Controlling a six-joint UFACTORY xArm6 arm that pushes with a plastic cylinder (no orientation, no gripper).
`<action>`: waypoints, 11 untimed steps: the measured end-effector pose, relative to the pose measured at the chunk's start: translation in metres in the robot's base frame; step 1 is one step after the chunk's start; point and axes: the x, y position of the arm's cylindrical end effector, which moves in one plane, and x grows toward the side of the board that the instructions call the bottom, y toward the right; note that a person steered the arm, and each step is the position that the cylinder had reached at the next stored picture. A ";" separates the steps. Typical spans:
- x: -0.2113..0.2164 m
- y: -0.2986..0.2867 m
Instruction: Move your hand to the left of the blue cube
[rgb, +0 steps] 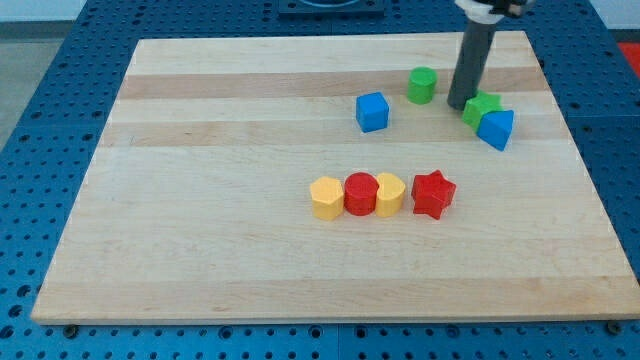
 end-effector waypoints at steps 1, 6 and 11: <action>0.000 0.002; 0.044 -0.059; 0.074 -0.181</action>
